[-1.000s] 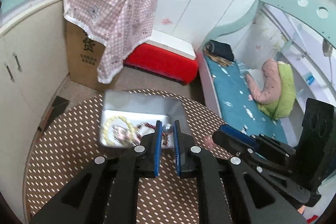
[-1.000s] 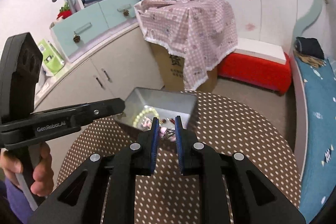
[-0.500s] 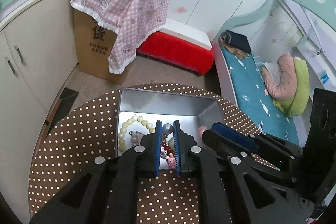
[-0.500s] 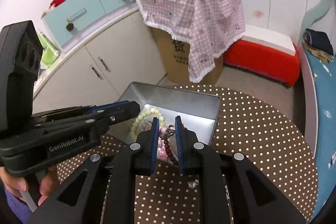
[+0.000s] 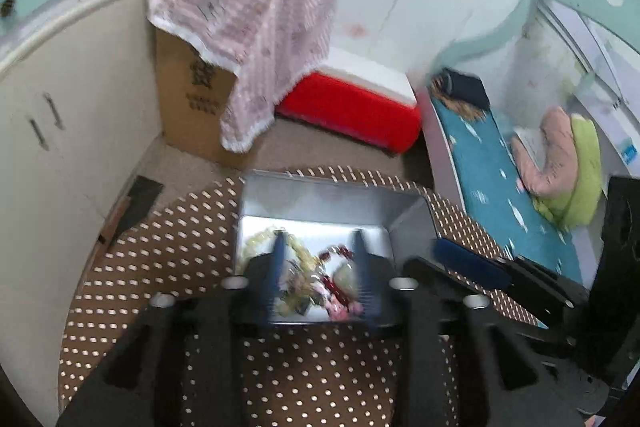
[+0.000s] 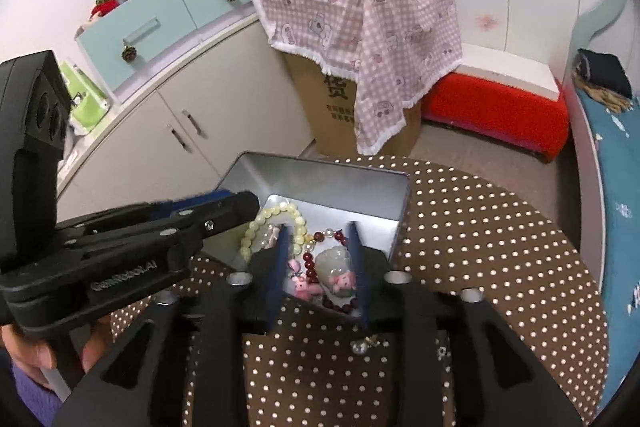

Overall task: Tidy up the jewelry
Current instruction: 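Lower both held pieces into the grey box and open both grippers, then grasp the white cartoon charm with the right gripper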

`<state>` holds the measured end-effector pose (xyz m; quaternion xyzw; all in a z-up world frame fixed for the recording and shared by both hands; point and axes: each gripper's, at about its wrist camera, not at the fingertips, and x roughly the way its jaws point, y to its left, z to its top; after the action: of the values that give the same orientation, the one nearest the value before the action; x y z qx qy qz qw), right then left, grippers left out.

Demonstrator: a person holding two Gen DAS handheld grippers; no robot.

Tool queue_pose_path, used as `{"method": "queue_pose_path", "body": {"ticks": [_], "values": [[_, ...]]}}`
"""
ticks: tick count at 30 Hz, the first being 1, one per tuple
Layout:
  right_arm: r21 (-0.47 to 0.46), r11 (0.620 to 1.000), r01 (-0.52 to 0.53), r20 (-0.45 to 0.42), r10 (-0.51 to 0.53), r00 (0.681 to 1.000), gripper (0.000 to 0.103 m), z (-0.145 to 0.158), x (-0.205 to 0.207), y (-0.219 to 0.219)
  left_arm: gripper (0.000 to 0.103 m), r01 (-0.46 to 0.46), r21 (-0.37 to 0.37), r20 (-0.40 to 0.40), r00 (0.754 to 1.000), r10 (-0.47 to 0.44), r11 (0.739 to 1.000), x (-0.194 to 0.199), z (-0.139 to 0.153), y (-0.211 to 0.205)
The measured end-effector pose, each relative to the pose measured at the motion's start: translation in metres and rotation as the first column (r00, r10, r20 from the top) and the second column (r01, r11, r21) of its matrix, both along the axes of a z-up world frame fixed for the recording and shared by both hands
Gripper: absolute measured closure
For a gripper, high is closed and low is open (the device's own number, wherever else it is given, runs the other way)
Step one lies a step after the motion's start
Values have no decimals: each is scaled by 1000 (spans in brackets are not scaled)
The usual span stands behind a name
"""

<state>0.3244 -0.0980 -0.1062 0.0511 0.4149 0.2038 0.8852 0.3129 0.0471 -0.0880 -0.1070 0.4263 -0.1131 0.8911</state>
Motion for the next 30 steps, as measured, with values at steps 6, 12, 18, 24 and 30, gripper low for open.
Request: {"method": "queue_pose_path", "body": {"ticks": [6, 12, 18, 24, 30], "values": [[31, 999, 22, 32, -23, 999, 61, 19, -20, -24, 58, -19, -22, 32, 999, 19, 1000, -19, 16, 3], [-7, 999, 54, 81, -53, 995, 61, 29, -50, -49, 56, -34, -26, 79, 996, 36, 999, -50, 26, -6], [-15, 997, 76, 60, -75, 995, 61, 15, -71, -72, 56, -27, -18, 79, 996, 29, 999, -73, 16, -24], [-29, 995, 93, 25, -92, 995, 61, -9, -83, -85, 56, -27, -12, 30, 999, 27, 1000, -83, -6, -39], [-76, 992, 104, -4, -104, 995, 57, -37, -86, -80, 41, -50, 46, 23, 999, 49, 998, -93, -27, -46]]}}
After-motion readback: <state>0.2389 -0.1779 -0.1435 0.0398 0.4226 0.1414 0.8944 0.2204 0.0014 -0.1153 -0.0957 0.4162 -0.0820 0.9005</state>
